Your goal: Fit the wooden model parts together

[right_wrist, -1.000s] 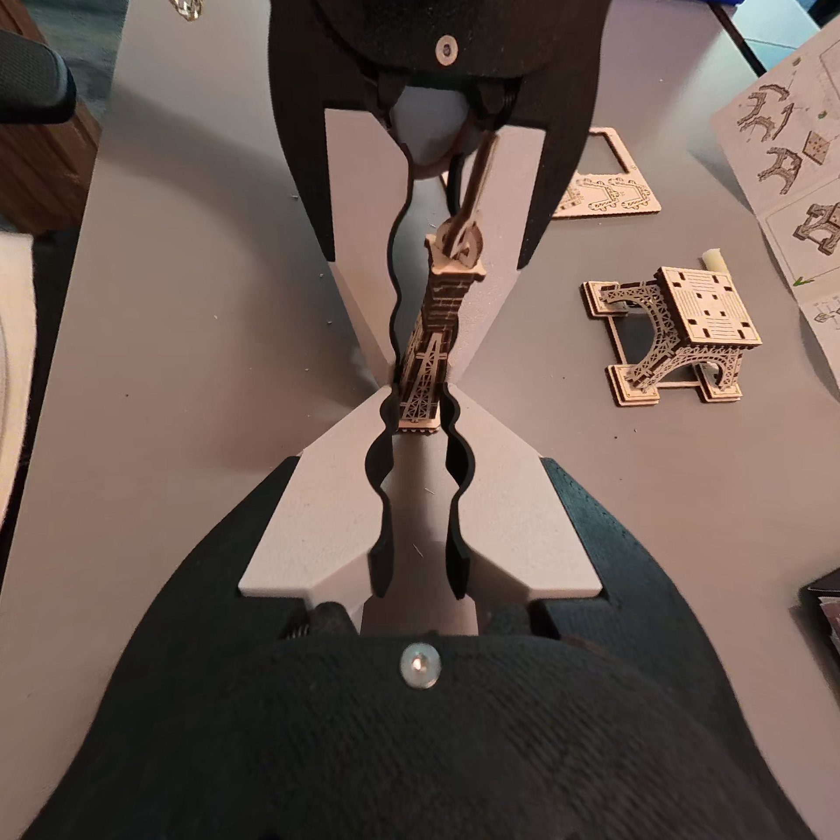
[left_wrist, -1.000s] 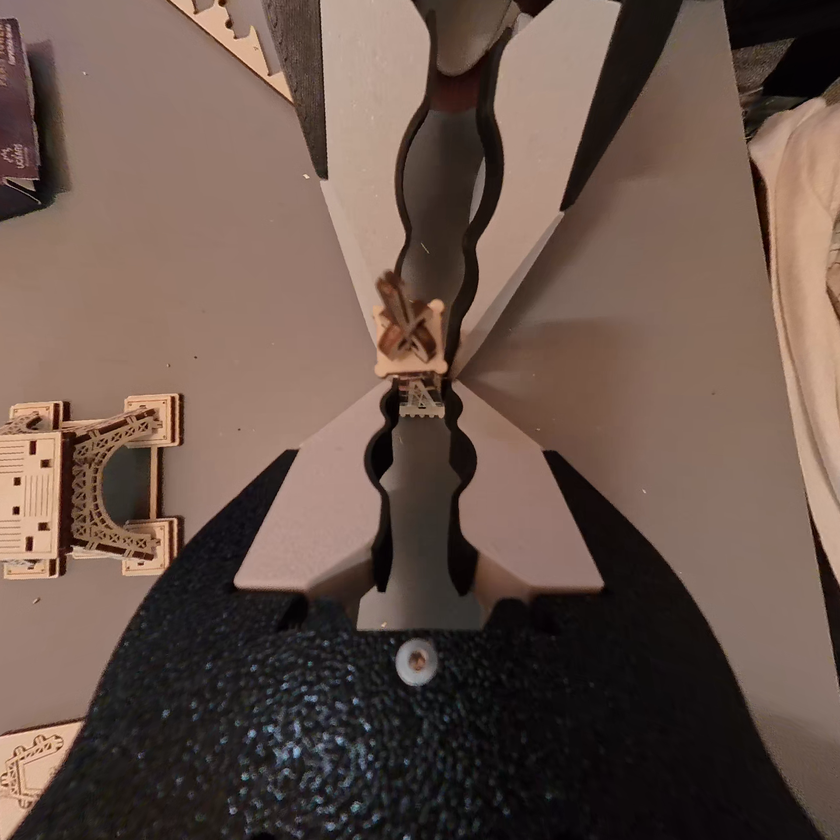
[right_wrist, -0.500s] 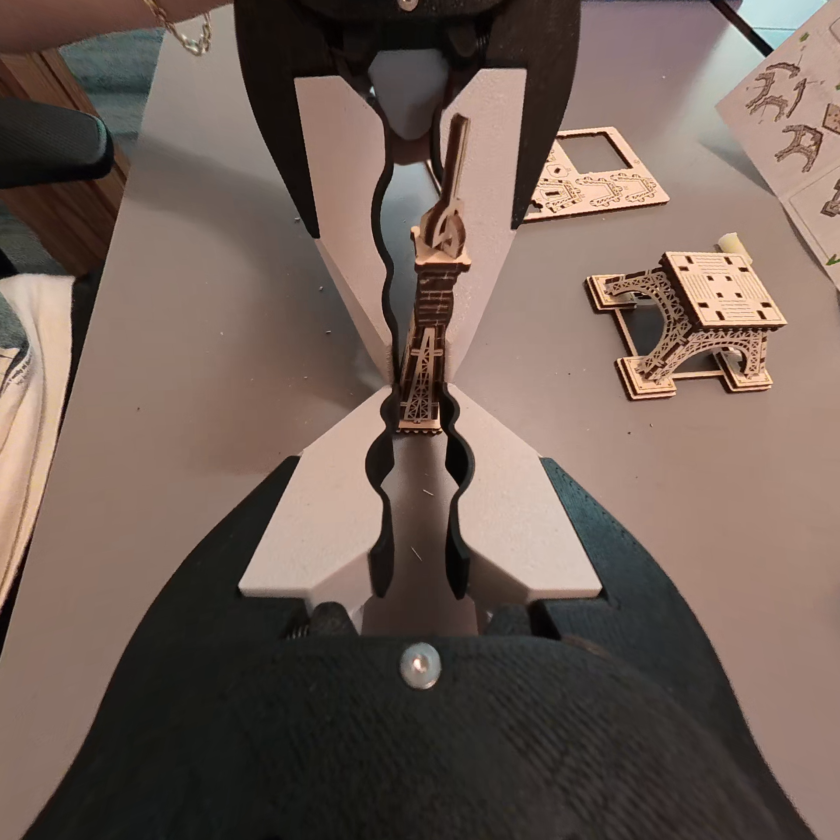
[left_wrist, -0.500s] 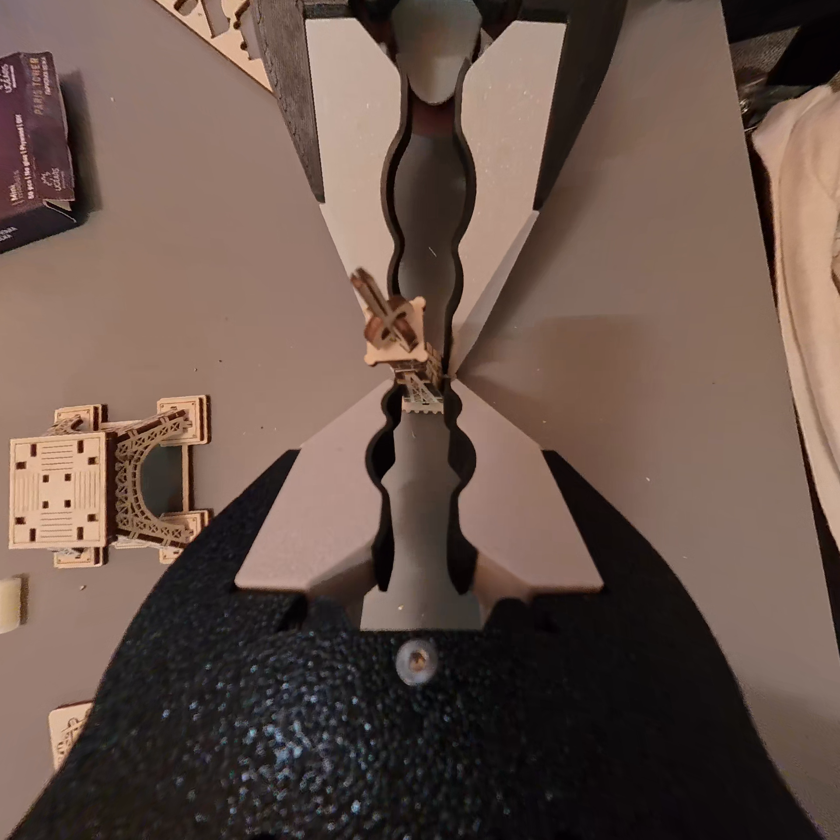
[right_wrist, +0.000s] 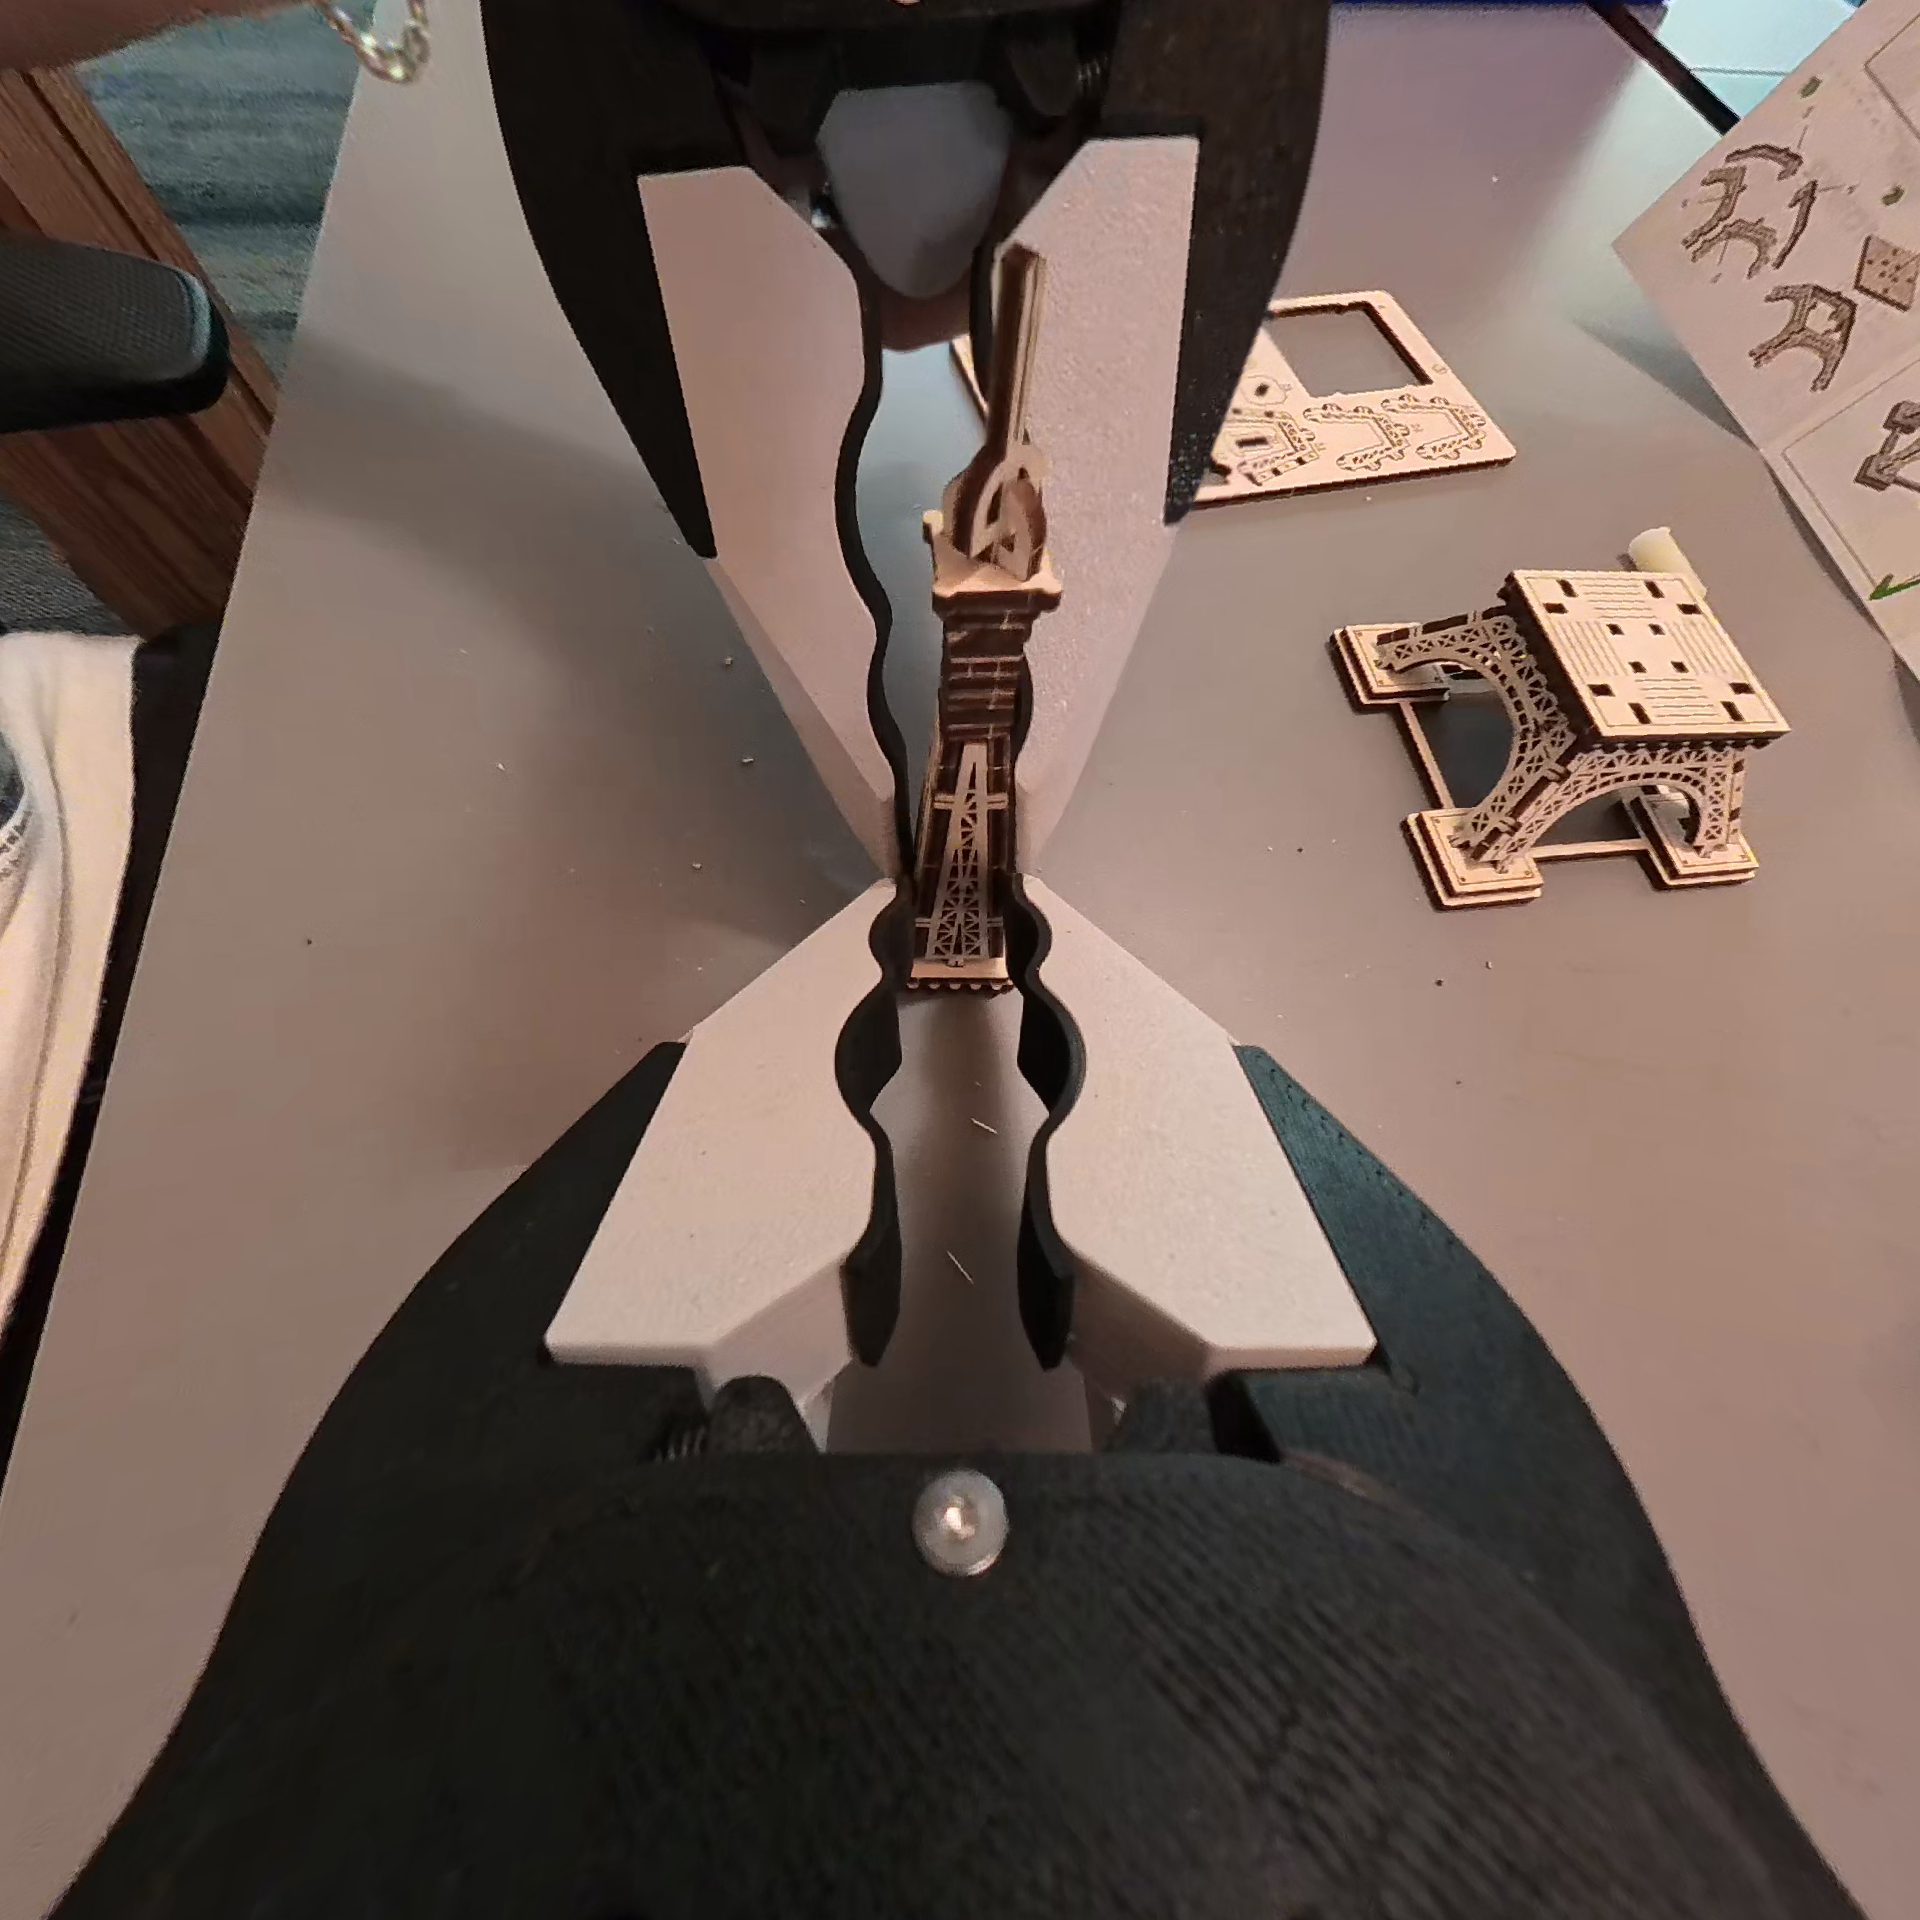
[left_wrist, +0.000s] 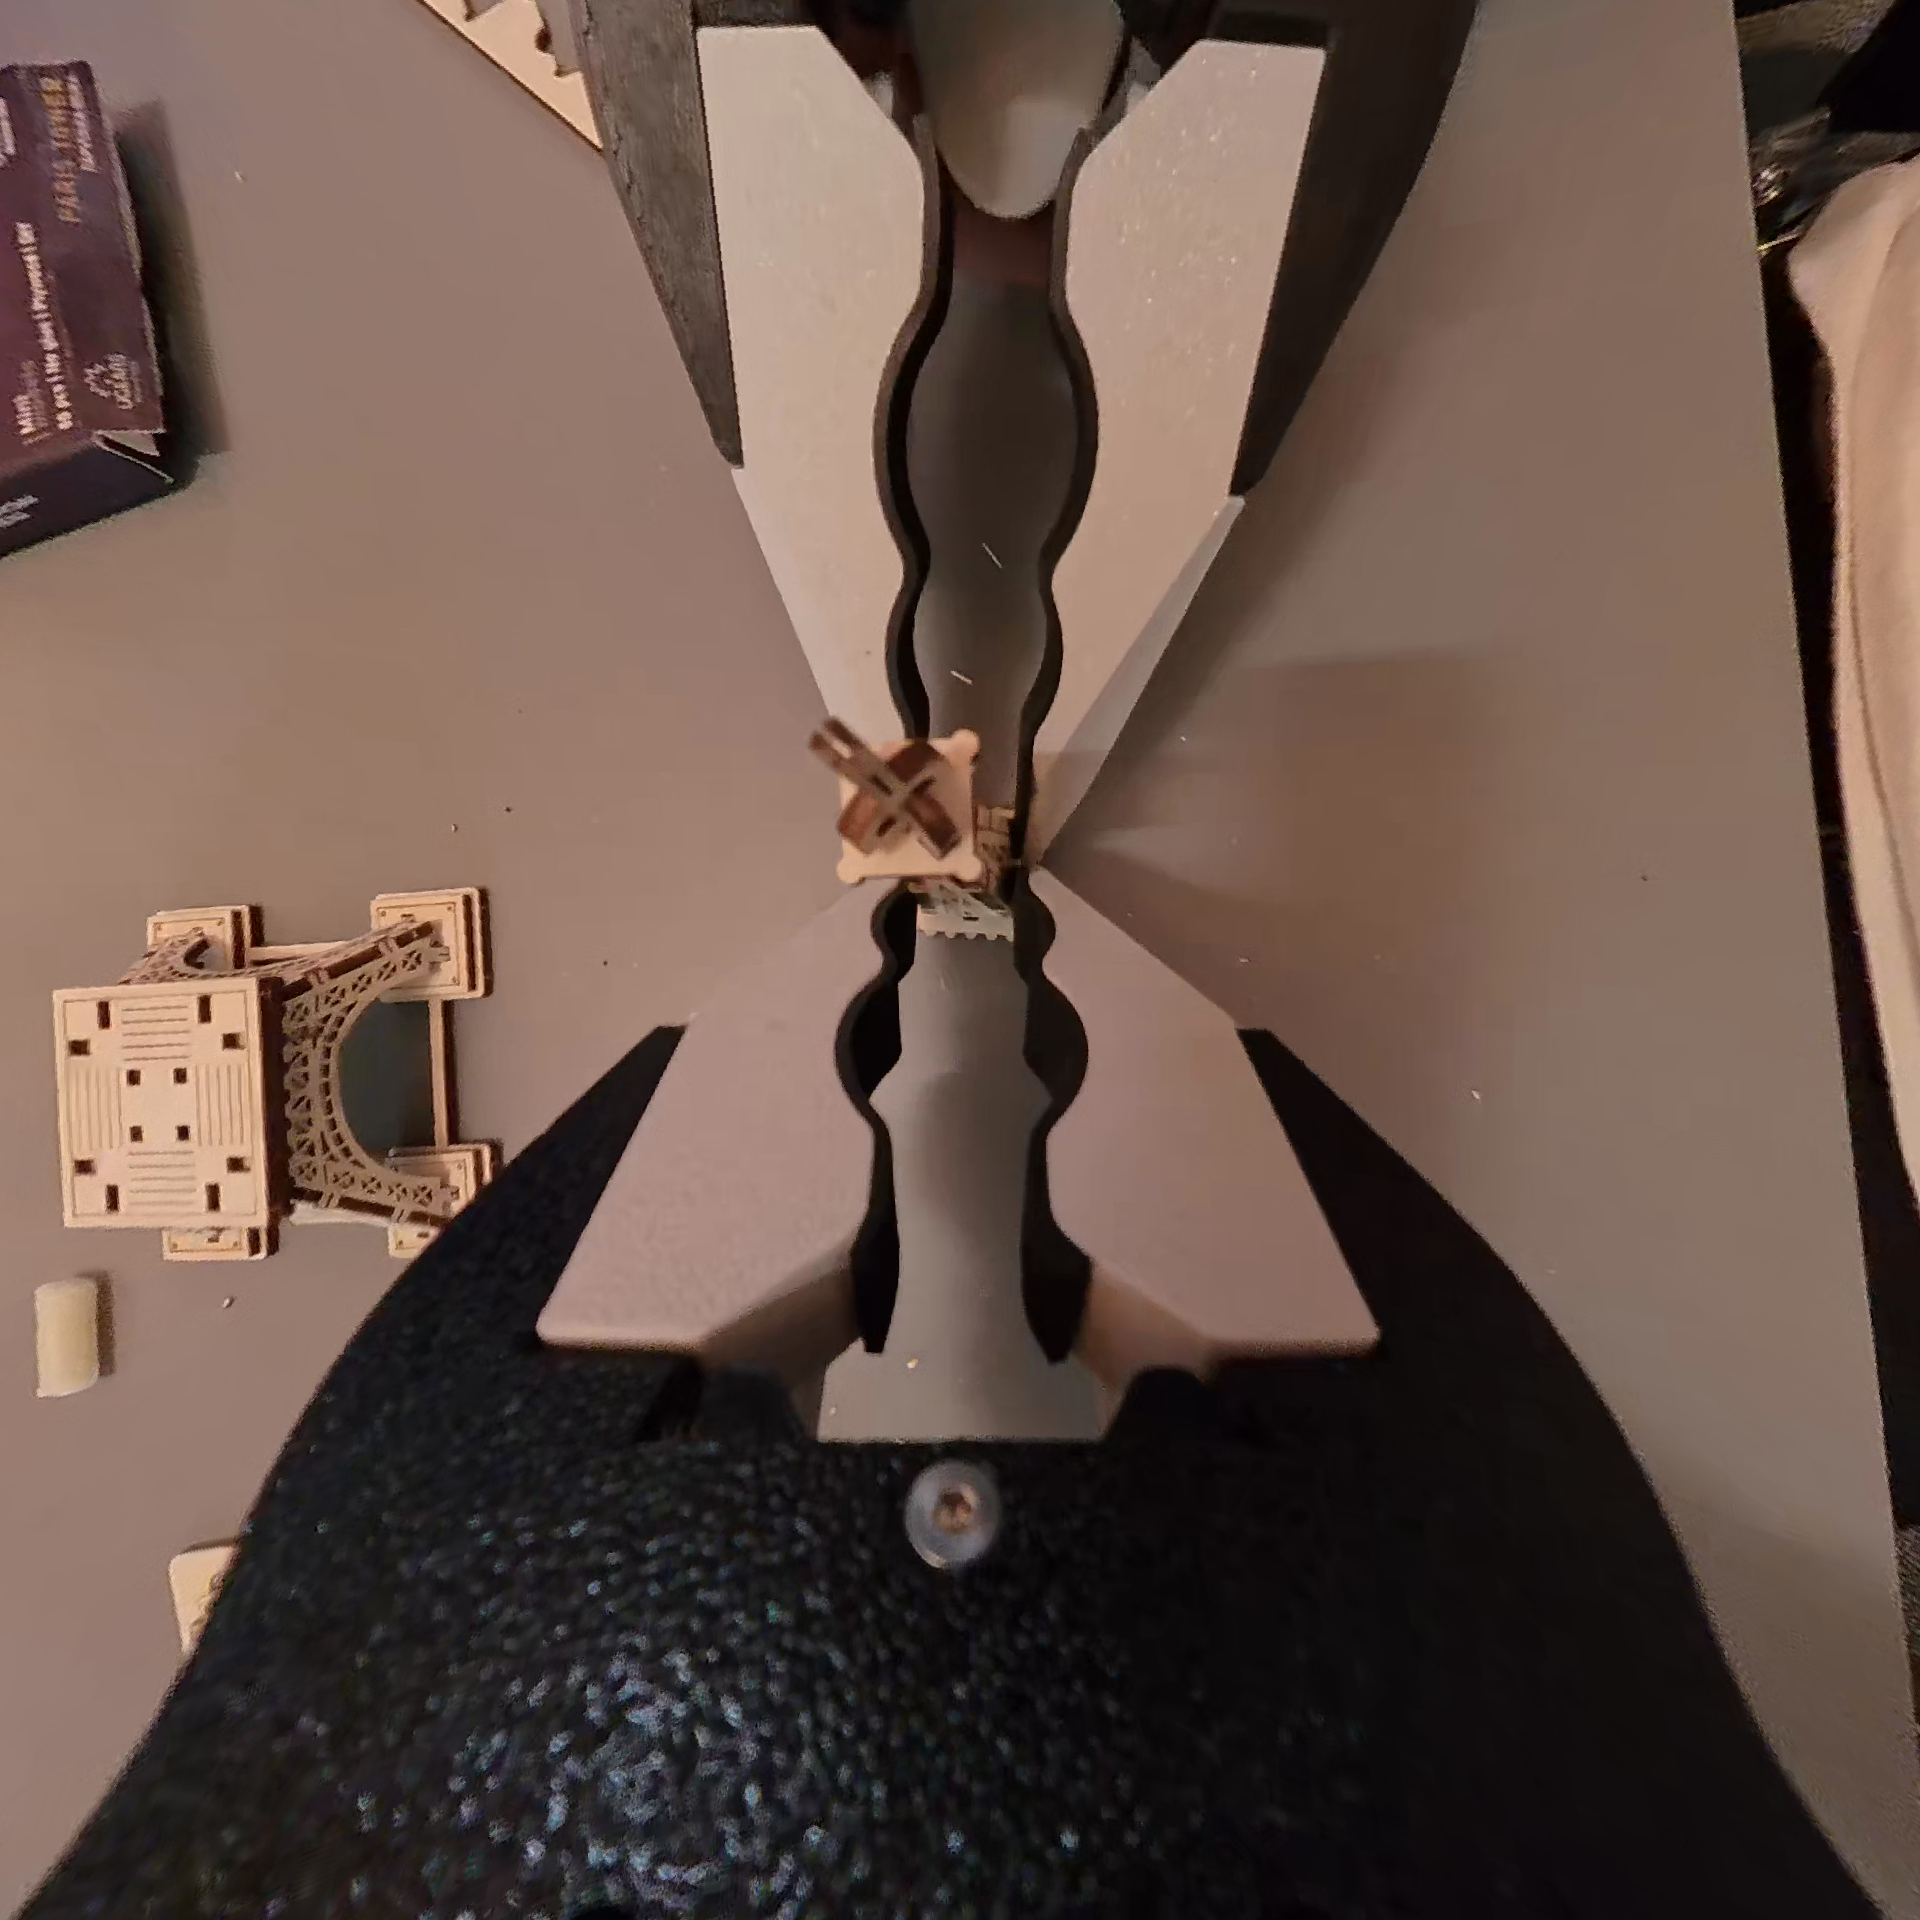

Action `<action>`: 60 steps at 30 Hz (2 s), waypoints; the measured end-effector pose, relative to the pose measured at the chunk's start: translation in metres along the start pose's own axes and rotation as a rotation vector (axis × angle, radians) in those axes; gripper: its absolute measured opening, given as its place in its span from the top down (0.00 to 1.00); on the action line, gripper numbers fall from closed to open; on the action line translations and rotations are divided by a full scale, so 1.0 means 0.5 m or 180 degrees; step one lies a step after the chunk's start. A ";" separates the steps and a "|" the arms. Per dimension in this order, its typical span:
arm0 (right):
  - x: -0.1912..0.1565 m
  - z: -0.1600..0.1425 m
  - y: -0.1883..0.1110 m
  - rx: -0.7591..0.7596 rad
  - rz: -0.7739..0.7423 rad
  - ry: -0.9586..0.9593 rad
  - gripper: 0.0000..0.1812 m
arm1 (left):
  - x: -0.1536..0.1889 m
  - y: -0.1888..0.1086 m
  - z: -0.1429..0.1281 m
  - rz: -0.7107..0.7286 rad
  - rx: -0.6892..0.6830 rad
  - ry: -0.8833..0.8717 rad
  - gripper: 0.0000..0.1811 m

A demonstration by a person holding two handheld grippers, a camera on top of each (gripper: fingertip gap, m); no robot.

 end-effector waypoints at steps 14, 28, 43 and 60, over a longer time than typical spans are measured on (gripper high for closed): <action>0.001 0.000 0.001 -0.0001 -0.0022 0.0009 0.92 | -0.013 -0.114 0.024 0.0039 0.0245 -0.0099 0.91; 0.002 0.000 0.001 -0.0003 -0.0010 0.0030 0.92 | -0.013 -0.091 0.022 0.0089 0.0582 -0.0182 0.93; 0.003 0.000 0.002 -0.0008 -0.0004 0.0038 0.92 | -0.014 -0.082 0.012 0.0114 0.1035 -0.0235 0.93; 0.003 -0.001 0.001 -0.0016 0.0007 0.0109 0.92 | -0.013 -0.085 0.019 0.0169 0.0861 -0.0191 0.92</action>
Point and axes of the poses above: each gripper's, where its closed fingertips meet, y out along the fingers, z out of its top, x = y × z across the jaws, the point moved 6 cm from there along -y, back along the fingers, and after that the axes turned 10 degrees about -x, right-handed, at the moved point
